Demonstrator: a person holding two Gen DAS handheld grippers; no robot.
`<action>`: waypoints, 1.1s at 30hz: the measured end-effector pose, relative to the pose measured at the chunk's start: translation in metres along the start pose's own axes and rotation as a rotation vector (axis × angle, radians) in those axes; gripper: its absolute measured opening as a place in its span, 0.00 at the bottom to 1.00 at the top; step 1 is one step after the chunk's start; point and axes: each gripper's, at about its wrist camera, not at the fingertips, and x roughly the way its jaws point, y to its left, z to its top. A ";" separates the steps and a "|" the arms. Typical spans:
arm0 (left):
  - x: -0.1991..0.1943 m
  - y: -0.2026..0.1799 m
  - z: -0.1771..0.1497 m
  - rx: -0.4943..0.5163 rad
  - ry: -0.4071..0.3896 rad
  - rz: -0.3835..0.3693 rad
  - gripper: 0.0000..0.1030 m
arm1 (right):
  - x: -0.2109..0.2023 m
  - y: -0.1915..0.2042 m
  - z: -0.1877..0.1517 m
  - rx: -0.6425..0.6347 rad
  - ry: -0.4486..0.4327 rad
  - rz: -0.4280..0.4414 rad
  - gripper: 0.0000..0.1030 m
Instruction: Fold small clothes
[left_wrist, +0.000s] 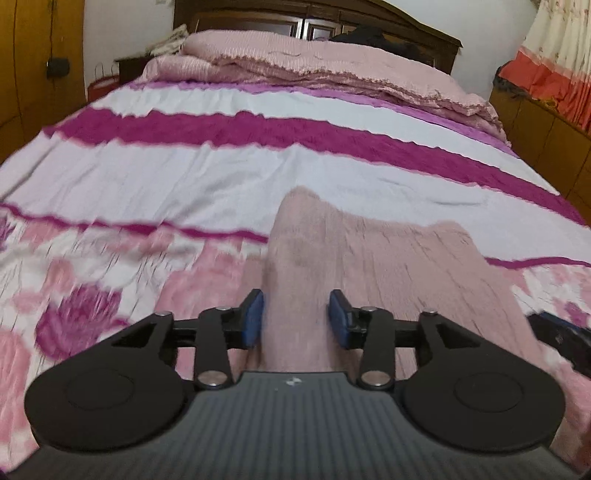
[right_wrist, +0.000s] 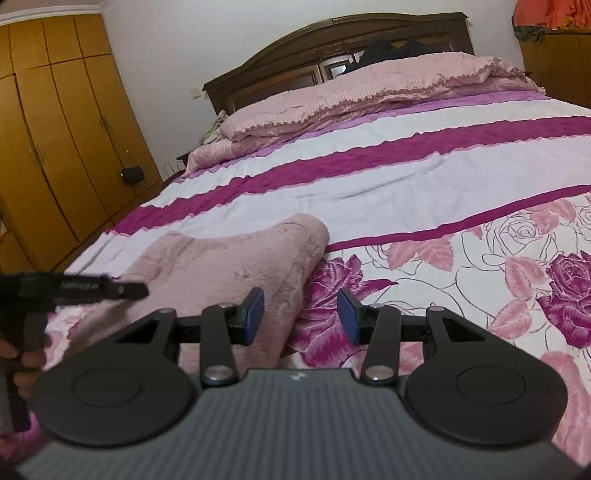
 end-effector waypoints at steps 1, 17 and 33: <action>-0.010 0.002 -0.006 -0.006 0.003 -0.010 0.51 | -0.004 0.003 -0.001 -0.002 -0.002 0.006 0.46; -0.048 0.021 -0.036 -0.013 0.017 0.043 0.64 | -0.015 0.021 -0.015 0.012 0.091 -0.015 0.52; -0.012 0.027 -0.026 -0.117 0.088 -0.081 0.73 | 0.026 -0.011 -0.009 0.246 0.165 0.171 0.74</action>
